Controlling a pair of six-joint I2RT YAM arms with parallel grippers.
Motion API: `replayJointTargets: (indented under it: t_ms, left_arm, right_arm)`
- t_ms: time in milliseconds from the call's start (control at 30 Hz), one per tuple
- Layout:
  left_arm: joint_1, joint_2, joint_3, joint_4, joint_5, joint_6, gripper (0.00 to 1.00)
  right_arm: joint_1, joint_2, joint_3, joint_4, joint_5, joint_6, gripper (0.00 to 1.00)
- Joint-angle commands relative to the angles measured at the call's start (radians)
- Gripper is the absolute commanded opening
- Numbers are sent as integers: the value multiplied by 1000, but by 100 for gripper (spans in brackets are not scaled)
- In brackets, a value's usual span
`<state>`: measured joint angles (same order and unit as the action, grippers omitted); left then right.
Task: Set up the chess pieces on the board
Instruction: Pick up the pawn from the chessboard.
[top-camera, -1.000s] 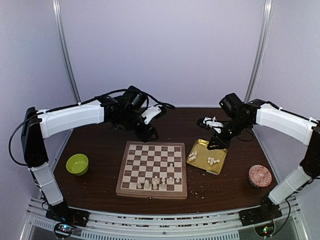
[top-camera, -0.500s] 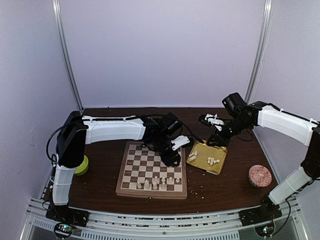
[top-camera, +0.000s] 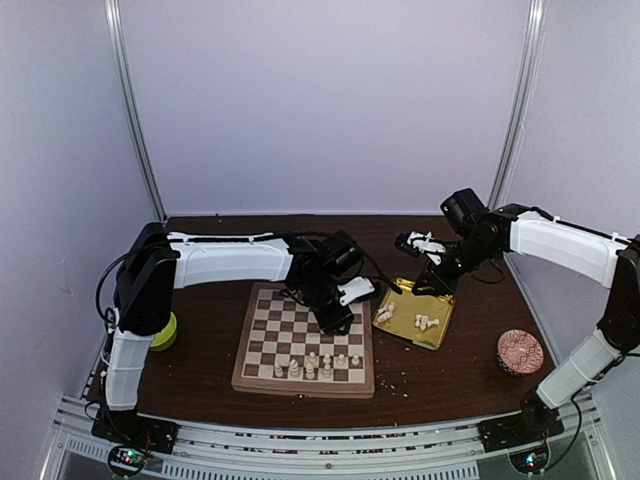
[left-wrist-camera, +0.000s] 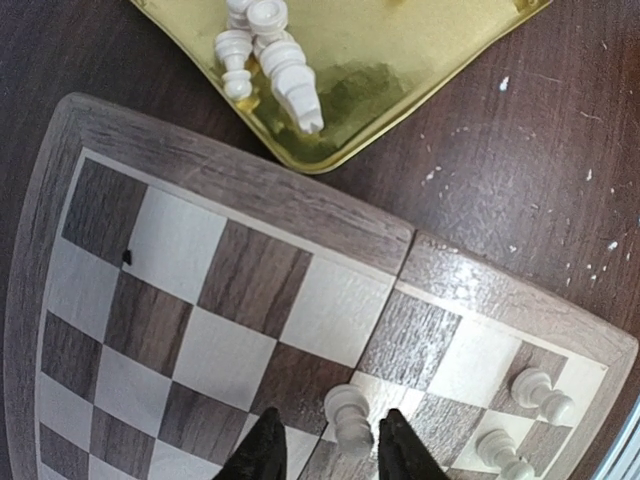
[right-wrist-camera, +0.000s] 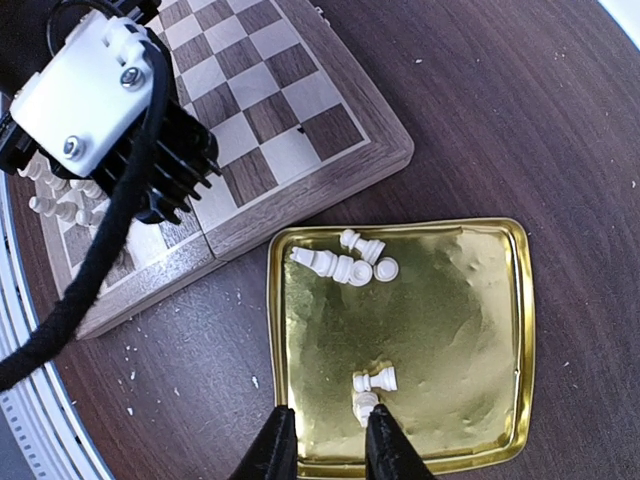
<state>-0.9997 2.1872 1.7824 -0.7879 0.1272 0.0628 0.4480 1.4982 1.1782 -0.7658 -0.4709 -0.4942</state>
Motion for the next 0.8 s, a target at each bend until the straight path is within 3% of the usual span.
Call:
replayJointTargets:
  t_ms: [0,433,767]
  left_arm:
    - [1,-1,3,-7,-7,6,29]
    - [1,-19,2,-1,12,19,13]
    - [34,-249,-161,-61,-48,19,9]
  right_arm:
    - [-5,20,9,-4,2,-9,23]
    - [-6,34,11,-10,10,-9,23]
    - [-5,48,18,-17,-5,-12,23]
